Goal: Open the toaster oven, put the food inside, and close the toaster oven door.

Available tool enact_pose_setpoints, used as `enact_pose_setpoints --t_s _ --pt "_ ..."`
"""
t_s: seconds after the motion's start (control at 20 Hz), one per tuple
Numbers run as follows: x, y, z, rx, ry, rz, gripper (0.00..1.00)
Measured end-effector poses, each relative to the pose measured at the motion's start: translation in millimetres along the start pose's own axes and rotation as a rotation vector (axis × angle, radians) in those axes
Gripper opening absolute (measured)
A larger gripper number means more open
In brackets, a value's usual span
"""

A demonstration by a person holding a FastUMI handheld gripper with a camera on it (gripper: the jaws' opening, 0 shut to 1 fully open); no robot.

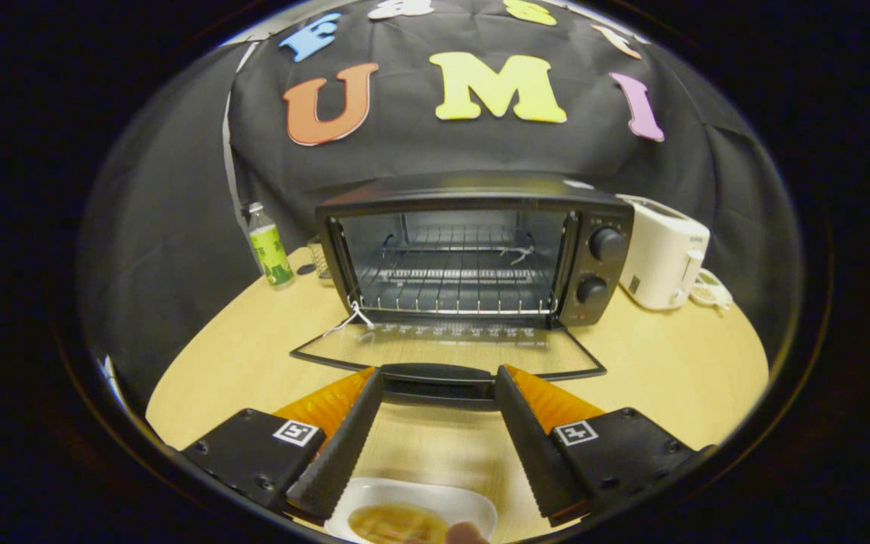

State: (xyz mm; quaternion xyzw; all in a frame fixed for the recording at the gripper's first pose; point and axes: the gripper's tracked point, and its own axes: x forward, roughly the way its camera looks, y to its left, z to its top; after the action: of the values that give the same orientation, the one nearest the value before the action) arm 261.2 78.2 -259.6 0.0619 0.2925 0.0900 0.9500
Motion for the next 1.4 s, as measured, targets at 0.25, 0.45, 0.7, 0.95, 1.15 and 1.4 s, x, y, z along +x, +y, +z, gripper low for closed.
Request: enact_pose_setpoints --t_s 0.25,0.45,0.7,0.95,1.15,1.4 --pt "5 -9 -7 0.000 0.020 -0.019 0.98" --pt "-18 -12 2 -0.008 -0.037 -0.020 0.98" --pt "-69 -15 9 0.001 -0.158 -0.008 0.98" --pt "-121 -3 -8 -0.013 -0.251 0.021 1.00" --pt "-148 9 -32 -0.065 -0.284 0.034 0.99" --pt "-152 27 -74 -0.106 -0.287 0.062 1.00"
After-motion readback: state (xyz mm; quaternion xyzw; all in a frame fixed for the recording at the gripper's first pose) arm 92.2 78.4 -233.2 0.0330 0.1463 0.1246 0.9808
